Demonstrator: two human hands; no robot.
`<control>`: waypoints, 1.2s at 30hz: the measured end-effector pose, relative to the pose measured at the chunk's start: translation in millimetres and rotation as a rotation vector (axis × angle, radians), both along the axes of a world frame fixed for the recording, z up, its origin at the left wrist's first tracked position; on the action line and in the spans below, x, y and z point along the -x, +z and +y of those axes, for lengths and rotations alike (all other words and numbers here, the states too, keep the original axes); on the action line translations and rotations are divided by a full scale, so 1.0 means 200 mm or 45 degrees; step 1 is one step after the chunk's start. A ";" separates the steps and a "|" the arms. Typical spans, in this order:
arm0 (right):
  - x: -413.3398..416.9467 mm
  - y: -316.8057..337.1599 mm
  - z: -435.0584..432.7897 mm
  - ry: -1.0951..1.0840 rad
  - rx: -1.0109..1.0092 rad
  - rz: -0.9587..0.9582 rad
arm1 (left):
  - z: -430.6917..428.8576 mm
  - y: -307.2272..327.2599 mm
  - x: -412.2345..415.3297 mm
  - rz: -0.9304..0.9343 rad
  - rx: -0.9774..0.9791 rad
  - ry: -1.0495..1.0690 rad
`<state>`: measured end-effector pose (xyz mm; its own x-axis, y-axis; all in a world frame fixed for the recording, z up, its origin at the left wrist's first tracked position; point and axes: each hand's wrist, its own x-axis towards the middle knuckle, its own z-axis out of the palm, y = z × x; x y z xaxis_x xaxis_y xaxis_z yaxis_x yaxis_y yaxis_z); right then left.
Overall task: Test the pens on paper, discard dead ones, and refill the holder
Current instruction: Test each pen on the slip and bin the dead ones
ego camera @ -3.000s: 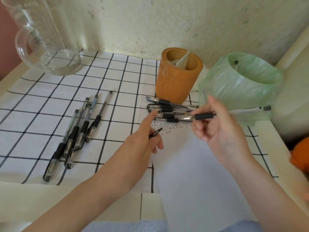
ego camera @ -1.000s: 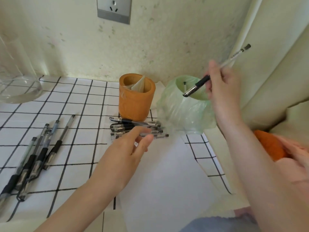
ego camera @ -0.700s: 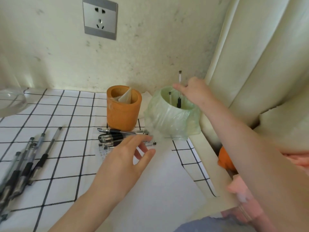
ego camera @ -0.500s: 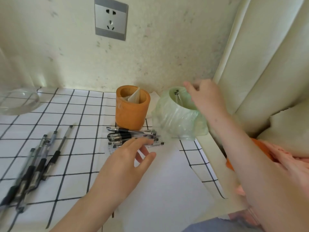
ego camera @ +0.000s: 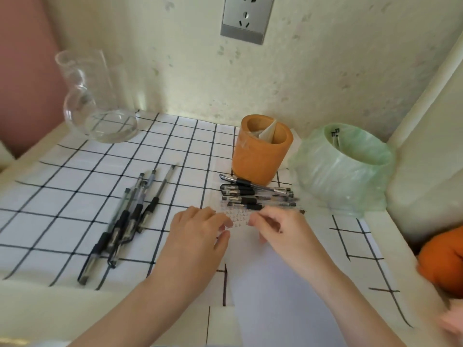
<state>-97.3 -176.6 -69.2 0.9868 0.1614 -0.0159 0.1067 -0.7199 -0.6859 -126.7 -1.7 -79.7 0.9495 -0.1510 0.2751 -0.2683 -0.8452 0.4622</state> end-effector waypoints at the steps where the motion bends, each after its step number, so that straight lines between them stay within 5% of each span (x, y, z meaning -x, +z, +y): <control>1: 0.00 0.00 0.01 0.006 -0.005 0.004 | 0.02 -0.02 0.00 -0.034 -0.056 0.044; 9: -0.01 0.03 0.02 0.031 -0.003 0.021 | 0.20 -0.06 -0.04 0.000 -0.447 0.387; 15: -0.01 0.04 0.01 0.017 -0.066 0.052 | 0.20 -0.07 -0.03 0.012 -0.527 0.333; 22: -0.01 0.04 0.04 0.040 -0.190 0.127 | 0.18 -0.03 -0.02 0.000 -0.247 0.291; 31: 0.00 0.09 0.09 0.148 -0.931 0.429 | 0.02 0.04 0.03 -0.112 0.416 -0.230; 36: 0.00 0.09 0.09 0.072 -1.061 0.315 | -0.04 0.07 0.06 0.036 0.707 -0.047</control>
<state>-97.5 -158.1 -52.2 0.9606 0.2648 -0.0839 -0.0949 0.0288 -0.9951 -137.8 -9.5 -65.2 0.9545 -0.0236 0.2974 -0.2741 -0.4628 0.8430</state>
